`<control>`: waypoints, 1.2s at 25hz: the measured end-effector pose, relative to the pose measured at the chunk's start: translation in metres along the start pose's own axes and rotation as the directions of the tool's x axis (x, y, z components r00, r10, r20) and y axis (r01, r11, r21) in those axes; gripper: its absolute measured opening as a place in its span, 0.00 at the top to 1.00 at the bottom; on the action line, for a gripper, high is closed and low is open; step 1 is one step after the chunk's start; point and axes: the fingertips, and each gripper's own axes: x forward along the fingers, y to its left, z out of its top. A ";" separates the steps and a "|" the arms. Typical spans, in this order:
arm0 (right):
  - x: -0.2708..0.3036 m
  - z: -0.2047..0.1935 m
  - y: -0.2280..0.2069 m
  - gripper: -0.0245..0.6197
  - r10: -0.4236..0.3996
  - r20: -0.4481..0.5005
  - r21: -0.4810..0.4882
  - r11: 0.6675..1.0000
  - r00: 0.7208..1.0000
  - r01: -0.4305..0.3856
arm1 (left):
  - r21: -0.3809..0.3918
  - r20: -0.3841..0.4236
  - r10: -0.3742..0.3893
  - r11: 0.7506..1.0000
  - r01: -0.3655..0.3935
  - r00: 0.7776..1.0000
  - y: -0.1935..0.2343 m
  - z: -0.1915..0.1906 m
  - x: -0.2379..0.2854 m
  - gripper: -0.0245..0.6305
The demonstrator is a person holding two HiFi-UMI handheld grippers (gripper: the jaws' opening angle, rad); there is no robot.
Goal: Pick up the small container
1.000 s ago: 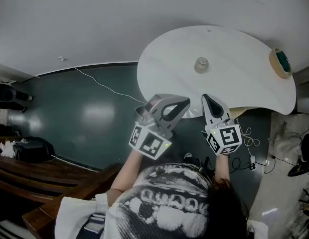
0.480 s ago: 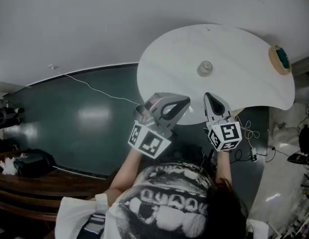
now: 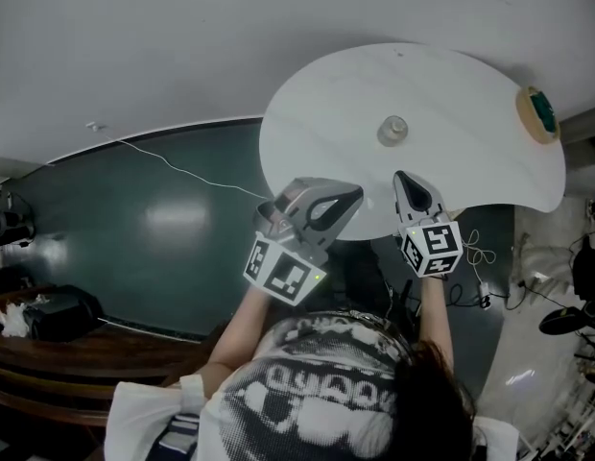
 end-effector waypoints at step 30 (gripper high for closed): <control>0.125 -0.095 -0.093 0.44 0.154 -0.229 -0.043 0.985 0.961 -0.168 | -0.020 -0.140 0.162 0.986 -0.166 0.977 0.027 -0.015 0.065 0.95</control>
